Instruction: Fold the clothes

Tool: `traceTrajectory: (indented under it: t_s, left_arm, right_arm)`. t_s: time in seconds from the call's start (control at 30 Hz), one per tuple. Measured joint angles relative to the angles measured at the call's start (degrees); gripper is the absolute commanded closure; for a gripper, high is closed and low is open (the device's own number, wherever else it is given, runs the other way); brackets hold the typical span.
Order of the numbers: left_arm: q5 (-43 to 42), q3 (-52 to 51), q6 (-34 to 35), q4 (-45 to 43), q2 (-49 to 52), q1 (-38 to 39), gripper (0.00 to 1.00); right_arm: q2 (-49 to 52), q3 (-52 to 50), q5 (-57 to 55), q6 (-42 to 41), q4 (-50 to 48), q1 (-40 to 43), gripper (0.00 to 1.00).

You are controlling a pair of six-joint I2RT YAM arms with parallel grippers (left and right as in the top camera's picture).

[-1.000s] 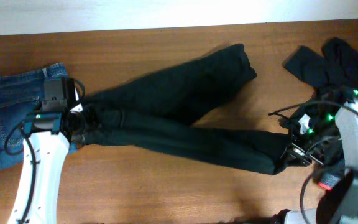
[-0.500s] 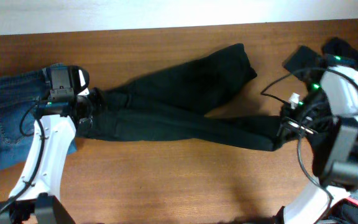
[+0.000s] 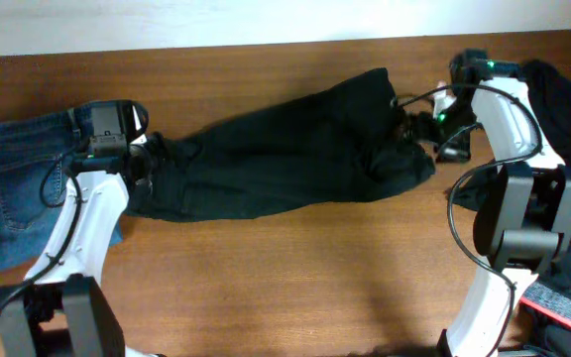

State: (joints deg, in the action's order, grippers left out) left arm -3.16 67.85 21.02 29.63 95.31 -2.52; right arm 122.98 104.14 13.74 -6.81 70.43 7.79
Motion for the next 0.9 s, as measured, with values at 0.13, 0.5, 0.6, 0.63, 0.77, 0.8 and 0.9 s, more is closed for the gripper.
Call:
traceTrajectory:
  t_s: [0.13, 0.5, 0.6, 0.63, 0.77, 0.8, 0.9]
  left_arm:
    - [0.8, 0.0, 0.9, -2.2, 1.7, 0.1, 1.00]
    - [1.4, 0.0, 2.2, -7.9, 5.1, 0.3, 1.00]
    - [1.5, 0.0, 2.4, -8.0, 5.1, 0.3, 1.00]
    - [1.7, 0.0, 2.4, -8.0, 5.1, 0.3, 1.00]
    - [2.0, 0.0, 2.4, -8.0, 5.1, 0.3, 1.00]
    - [2.1, 0.0, 2.4, -8.0, 5.1, 0.3, 1.00]
    - [2.2, 0.0, 2.4, -8.0, 5.1, 0.3, 0.99]
  right_arm:
    - [0.0, 0.2, -0.5, 4.8, -0.1, 0.7, 0.01]
    - [0.0, 0.2, -5.8, 12.2, 5.1, 0.9, 0.07]
    - [0.0, 0.2, -6.7, 13.2, 7.7, 0.9, 0.28]
    - [0.0, 0.2, -6.9, 13.3, 8.3, 0.9, 0.36]
    - [-0.3, 0.2, -7.3, 13.4, 12.6, 0.9, 0.41]
    - [-0.5, 0.2, -7.3, 13.2, 14.2, 0.9, 0.41]
    - [-1.8, 0.2, -7.1, 13.0, 18.2, 0.9, 0.40]
